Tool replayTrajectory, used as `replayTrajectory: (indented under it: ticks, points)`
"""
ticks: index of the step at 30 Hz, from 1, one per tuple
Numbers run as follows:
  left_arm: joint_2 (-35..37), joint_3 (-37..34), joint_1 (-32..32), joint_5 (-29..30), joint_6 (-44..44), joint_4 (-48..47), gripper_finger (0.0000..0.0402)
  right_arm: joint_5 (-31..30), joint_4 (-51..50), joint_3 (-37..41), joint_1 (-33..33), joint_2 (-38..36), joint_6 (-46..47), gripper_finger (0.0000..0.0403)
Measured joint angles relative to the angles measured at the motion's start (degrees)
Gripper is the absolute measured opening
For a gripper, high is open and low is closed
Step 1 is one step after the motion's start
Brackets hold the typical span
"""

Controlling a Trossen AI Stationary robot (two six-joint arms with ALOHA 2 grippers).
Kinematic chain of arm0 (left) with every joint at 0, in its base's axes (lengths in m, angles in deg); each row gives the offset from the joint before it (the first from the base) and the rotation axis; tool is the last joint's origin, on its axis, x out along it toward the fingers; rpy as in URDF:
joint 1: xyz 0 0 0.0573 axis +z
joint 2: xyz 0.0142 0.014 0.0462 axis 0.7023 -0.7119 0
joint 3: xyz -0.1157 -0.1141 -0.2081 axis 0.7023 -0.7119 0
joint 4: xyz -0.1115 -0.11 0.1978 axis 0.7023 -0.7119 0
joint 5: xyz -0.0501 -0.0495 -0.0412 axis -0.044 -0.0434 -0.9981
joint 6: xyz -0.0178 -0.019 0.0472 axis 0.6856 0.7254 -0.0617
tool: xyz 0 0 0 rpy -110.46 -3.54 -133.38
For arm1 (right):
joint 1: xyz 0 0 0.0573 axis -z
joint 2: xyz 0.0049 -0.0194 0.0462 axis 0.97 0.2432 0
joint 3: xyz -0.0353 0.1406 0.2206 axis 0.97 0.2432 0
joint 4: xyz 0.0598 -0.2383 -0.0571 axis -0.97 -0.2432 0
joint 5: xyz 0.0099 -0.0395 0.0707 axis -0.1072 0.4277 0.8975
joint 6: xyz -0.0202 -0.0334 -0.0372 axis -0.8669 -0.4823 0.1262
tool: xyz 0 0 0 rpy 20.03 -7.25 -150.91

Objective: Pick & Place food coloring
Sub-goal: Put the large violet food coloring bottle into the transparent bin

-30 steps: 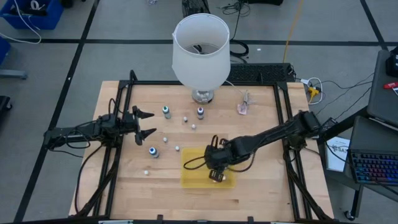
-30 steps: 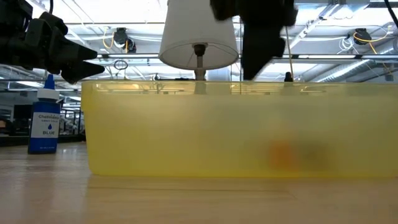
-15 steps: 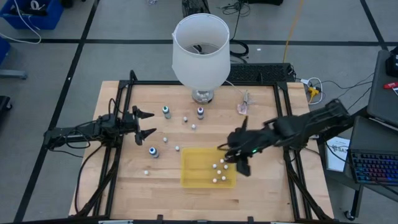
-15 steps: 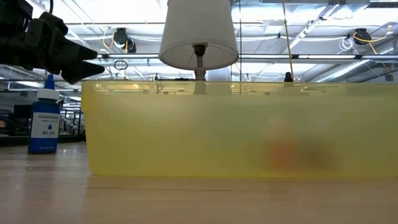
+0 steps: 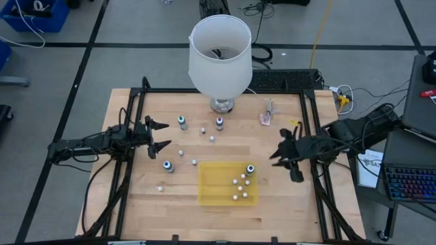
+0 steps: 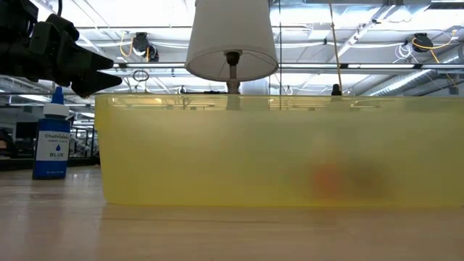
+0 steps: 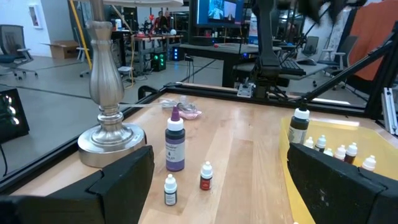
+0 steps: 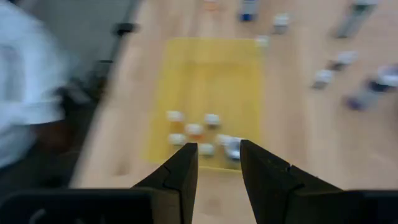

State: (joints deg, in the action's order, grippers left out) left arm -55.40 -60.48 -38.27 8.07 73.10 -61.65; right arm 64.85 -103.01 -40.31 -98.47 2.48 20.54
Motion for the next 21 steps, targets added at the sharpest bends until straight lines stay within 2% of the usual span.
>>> replayTrajectory:
  ticks: [4,10,13,18,21]
  points:
    - [0.0,0.0,0.0,0.0,0.0,0.0,0.0365,-6.9,11.7,14.7,0.6,-9.1,-4.2,0.0112]
    - [0.0,0.0,0.0,0.0,0.0,0.0,0.0365,-1.7,42.8,37.5,6.0,-25.4,-15.0,0.0112]
    - [0.0,0.0,0.0,0.0,0.0,0.0,0.0365,-2.0,55.4,46.0,10.5,-32.8,-16.6,0.0112]
    - [0.0,0.0,0.0,0.0,0.0,0.0,0.0365,-1.9,66.1,54.2,18.9,-42.5,-15.2,0.0112]
    - [0.0,0.0,0.0,0.0,0.0,0.0,0.0365,-0.3,66.5,57.3,22.3,-46.1,-13.7,0.0112]
